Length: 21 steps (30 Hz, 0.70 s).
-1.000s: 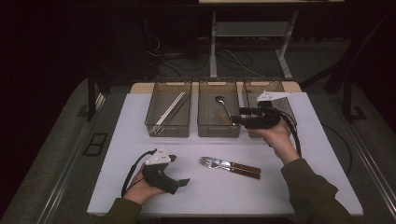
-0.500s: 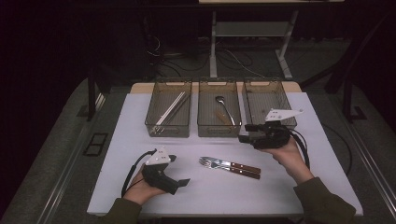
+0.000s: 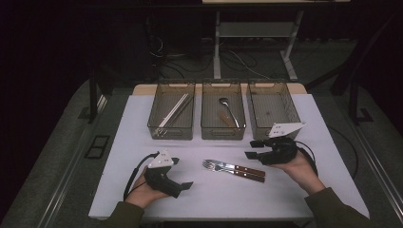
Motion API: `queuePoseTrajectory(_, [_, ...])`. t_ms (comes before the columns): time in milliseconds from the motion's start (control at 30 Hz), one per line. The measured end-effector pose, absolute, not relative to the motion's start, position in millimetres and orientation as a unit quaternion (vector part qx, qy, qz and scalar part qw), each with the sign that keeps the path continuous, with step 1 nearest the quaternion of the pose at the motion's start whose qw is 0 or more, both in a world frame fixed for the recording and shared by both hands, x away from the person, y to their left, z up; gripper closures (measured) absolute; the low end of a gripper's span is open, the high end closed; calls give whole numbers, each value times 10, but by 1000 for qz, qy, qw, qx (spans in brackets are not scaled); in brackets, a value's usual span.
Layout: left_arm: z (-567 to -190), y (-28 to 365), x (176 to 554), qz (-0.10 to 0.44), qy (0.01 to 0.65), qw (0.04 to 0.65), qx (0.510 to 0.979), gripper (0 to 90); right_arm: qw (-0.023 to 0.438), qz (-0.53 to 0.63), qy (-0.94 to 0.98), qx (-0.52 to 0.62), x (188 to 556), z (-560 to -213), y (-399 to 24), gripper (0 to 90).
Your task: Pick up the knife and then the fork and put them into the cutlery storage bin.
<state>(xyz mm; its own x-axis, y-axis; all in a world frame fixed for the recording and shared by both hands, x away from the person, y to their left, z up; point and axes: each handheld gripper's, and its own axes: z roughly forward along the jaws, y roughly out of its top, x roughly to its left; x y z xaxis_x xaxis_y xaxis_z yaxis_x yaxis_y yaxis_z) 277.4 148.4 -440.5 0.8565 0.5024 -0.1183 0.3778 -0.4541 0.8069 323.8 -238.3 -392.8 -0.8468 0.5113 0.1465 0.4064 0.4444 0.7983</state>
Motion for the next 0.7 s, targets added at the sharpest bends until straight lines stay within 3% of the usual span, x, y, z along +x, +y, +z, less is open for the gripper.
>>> queuePoseTrajectory(233, [-4405,1487,2776,68,259,454,850,0,45,392,887,240,3234,-4014,-2248,652])
queuePoseTrajectory(700, [-4409,1482,2776,68,260,454,850,0,23,329,922,202,3321,-4193,-2018,690])
